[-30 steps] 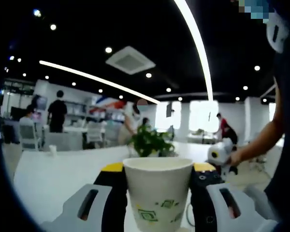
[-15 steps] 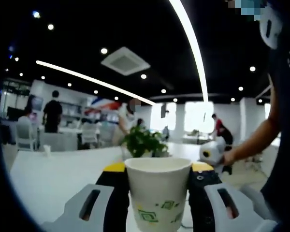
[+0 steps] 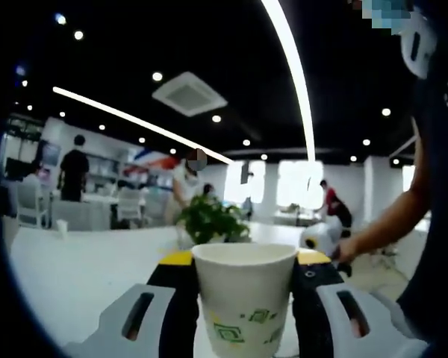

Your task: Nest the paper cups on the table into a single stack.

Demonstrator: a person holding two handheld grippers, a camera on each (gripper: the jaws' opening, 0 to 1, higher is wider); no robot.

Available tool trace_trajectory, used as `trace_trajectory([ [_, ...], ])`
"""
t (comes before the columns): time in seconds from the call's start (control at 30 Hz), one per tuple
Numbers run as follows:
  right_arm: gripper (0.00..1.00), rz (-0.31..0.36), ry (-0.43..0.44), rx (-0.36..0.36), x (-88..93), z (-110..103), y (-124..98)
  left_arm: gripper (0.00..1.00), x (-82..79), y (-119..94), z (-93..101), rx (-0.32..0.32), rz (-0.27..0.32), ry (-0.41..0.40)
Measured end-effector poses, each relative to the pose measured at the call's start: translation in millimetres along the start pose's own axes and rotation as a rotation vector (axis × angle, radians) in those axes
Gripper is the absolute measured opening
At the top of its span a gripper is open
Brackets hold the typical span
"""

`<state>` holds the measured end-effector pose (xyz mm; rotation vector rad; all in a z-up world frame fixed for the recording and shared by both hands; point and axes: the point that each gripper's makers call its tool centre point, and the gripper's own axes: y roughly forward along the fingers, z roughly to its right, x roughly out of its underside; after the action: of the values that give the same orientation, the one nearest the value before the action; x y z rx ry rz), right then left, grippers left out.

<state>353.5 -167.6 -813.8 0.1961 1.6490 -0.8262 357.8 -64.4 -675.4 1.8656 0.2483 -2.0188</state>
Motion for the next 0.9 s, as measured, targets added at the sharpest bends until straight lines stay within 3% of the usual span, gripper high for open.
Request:
trace_trajectory([
  [0.9, 1.00, -0.020, 0.007, -0.019, 4.5, -16.5, -0.1, 0.45, 74.2, -11.3, -6.9, -0.021, -0.072, -0.048],
])
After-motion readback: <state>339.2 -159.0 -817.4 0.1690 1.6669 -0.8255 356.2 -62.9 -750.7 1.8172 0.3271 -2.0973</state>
